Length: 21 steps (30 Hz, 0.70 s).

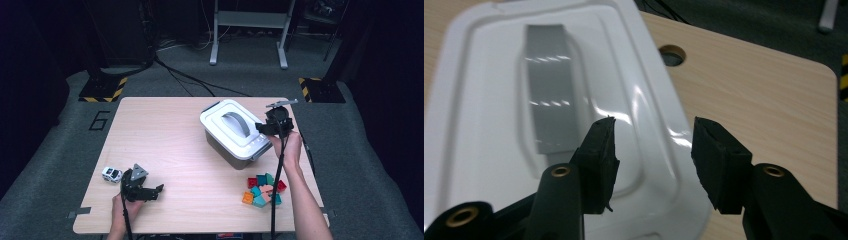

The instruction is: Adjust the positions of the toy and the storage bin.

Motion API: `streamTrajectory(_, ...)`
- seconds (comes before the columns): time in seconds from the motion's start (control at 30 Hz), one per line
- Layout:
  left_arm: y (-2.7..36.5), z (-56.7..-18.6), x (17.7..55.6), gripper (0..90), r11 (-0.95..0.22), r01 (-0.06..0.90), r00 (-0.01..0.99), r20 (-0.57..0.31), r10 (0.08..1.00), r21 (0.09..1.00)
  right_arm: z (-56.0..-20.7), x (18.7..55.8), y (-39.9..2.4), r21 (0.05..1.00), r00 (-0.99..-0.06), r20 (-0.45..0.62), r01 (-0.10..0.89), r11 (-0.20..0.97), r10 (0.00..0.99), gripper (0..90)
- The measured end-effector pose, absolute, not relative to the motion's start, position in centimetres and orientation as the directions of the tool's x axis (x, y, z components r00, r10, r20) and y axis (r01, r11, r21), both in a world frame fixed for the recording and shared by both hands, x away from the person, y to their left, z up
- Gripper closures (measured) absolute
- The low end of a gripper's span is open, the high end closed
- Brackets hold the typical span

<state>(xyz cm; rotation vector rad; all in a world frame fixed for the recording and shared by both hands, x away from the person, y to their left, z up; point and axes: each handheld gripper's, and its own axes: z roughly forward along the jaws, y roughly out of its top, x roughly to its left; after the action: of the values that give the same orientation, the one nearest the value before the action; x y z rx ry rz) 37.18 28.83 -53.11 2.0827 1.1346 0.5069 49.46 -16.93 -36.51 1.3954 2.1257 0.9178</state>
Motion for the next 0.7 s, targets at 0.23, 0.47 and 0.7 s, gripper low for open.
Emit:
streamTrajectory(0.23, 28.8, -53.1, 37.2, 8.9, -0.368, 0.565, 0.537, 0.01, 0.844, 0.738, -38.7, 50.6, -18.9, 0.693, -0.339, 0.054, 0.69, 0.209, 0.939, 64.9)
streamTrajectory(0.47, 28.8, -53.1, 37.2, 9.0, -0.368, 0.566, 0.537, 0.01, 0.844, 0.738, -38.7, 50.2, -19.2, 0.689, -0.32, 0.092, 0.704, 0.171, 0.943, 70.9)
streamTrajectory(0.7, 28.8, -53.1, 37.2, 9.2, -0.369, 0.566, 0.538, 0.009, 0.843, 0.738, -38.6, 48.6, -18.3, 0.684, -0.346, 0.089, 0.702, 0.195, 0.934, 71.6)
